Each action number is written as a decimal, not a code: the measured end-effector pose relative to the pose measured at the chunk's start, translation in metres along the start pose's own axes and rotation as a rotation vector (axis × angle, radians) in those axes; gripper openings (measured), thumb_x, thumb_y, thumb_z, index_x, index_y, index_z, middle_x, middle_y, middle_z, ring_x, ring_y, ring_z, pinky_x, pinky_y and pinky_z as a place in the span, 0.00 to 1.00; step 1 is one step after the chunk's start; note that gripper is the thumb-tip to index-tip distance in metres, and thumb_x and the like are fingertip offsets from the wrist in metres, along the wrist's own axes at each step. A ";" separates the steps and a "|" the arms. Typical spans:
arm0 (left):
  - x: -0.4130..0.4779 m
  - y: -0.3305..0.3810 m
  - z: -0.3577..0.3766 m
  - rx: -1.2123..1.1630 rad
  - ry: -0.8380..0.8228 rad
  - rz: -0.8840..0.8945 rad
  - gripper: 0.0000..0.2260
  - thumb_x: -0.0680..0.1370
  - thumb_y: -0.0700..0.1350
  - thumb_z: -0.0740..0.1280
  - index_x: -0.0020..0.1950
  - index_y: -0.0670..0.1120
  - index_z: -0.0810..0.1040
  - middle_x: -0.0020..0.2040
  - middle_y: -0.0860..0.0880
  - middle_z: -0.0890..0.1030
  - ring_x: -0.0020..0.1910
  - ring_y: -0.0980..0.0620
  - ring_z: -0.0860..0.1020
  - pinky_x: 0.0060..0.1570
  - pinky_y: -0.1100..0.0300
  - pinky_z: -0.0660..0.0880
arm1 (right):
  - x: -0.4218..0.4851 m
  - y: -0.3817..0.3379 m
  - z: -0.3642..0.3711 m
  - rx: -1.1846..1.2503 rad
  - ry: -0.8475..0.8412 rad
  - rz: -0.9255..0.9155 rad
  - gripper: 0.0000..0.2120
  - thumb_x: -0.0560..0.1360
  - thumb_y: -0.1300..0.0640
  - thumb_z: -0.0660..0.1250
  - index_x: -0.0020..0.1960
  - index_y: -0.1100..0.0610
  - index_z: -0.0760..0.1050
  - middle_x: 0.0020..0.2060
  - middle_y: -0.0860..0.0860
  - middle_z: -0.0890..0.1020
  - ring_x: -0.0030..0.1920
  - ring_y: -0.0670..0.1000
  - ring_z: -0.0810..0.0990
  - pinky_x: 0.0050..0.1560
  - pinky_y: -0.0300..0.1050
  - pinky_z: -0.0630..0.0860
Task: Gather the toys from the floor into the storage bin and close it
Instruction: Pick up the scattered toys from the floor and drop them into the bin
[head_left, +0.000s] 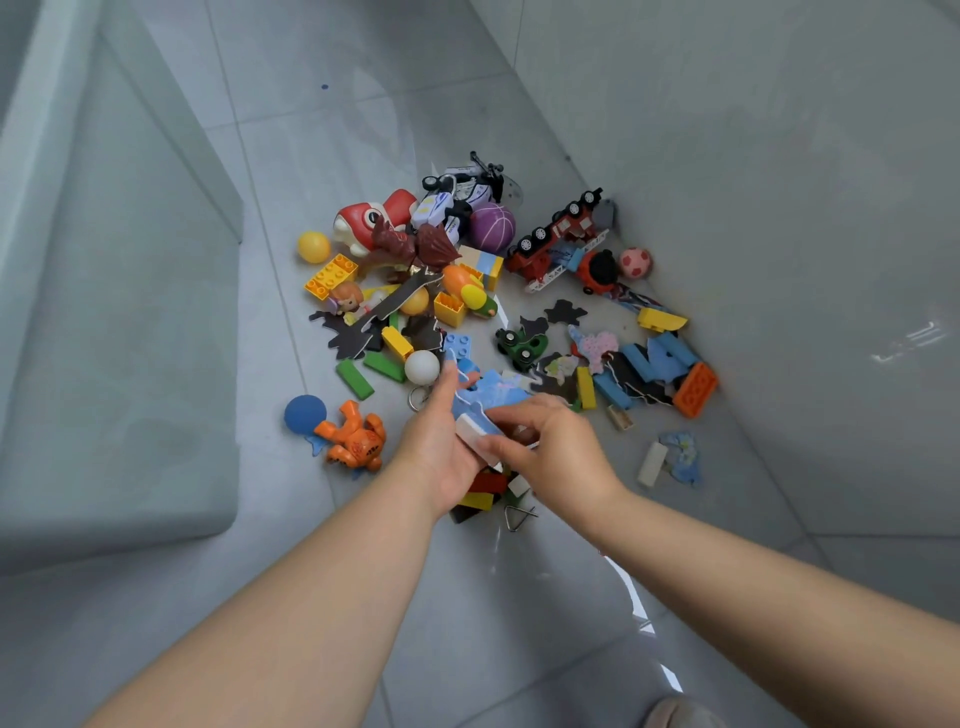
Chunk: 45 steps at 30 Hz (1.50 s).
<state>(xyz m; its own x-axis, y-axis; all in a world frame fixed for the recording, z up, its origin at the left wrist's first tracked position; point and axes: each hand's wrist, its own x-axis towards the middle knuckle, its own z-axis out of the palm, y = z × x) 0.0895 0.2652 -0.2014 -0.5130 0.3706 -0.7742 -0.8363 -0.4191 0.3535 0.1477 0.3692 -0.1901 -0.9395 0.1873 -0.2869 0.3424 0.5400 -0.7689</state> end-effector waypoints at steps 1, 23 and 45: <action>0.000 -0.002 -0.001 0.047 0.035 0.019 0.16 0.81 0.53 0.57 0.61 0.44 0.74 0.52 0.41 0.82 0.45 0.45 0.82 0.37 0.54 0.79 | 0.000 0.002 0.002 -0.009 0.007 -0.014 0.14 0.71 0.54 0.71 0.56 0.53 0.79 0.42 0.46 0.75 0.42 0.47 0.77 0.42 0.35 0.75; -0.007 -0.003 -0.013 0.059 0.096 -0.041 0.26 0.80 0.61 0.50 0.65 0.46 0.73 0.63 0.41 0.77 0.53 0.43 0.77 0.43 0.47 0.74 | 0.050 0.066 -0.031 -0.808 -0.078 -0.055 0.21 0.71 0.44 0.67 0.59 0.54 0.73 0.60 0.52 0.72 0.61 0.55 0.68 0.59 0.50 0.66; 0.010 -0.005 -0.025 0.428 0.217 0.211 0.21 0.74 0.48 0.70 0.65 0.46 0.70 0.54 0.45 0.80 0.48 0.45 0.80 0.53 0.45 0.78 | 0.022 0.061 -0.013 -0.324 -0.161 0.063 0.44 0.63 0.40 0.74 0.72 0.50 0.58 0.71 0.50 0.64 0.70 0.52 0.62 0.67 0.48 0.64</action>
<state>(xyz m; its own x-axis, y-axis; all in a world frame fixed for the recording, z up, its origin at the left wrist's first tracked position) 0.0940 0.2501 -0.2241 -0.6648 0.1157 -0.7380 -0.7466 -0.0727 0.6612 0.1477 0.4174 -0.2361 -0.8941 0.1111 -0.4339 0.3543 0.7681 -0.5334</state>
